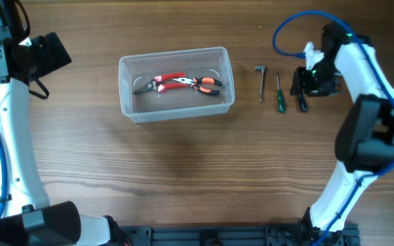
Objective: Pack container
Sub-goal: 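Move the right gripper to the red-handled screwdriver and grasp it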
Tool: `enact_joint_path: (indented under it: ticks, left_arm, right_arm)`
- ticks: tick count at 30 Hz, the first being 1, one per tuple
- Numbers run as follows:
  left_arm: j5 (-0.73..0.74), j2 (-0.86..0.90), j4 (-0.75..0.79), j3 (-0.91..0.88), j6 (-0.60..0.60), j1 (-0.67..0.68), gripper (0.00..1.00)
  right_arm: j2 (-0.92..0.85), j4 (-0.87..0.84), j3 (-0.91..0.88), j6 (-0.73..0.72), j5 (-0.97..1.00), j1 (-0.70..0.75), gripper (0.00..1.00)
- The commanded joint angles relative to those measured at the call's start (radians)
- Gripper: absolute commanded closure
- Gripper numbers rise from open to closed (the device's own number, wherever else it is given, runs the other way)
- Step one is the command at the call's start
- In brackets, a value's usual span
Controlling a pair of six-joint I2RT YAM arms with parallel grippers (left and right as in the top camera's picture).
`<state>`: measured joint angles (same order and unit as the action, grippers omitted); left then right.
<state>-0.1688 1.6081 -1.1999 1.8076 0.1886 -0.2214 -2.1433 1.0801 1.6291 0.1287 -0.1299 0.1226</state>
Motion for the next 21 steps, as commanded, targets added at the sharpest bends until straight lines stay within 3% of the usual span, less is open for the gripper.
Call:
enact_joint_path:
  ticks: [1, 8, 14, 19, 21]
  left_arm:
    - [-0.012, 0.004, 0.003, 0.001, -0.001, -0.004, 0.0]
    - [-0.012, 0.004, 0.003, 0.001, -0.001, -0.004, 0.0]
    - [-0.012, 0.004, 0.003, 0.001, -0.001, -0.004, 0.0]
    - [-0.012, 0.004, 0.003, 0.001, -0.001, -0.004, 0.0]
    - [-0.012, 0.004, 0.003, 0.001, -0.001, -0.004, 0.0]
  right_arm:
    - [-0.056, -0.003, -0.008, 0.029, 0.019, -0.001, 0.5]
    - [-0.076, -0.015, -0.008, 0.029, 0.029, -0.001, 0.52]
    - [-0.076, -0.018, -0.008, 0.026, 0.029, -0.001, 0.71]
    - [-0.076, -0.018, -0.008, 0.025, 0.029, -0.001, 0.94]
    - [-0.076, -0.018, -0.008, 0.015, 0.029, -0.001, 0.96]
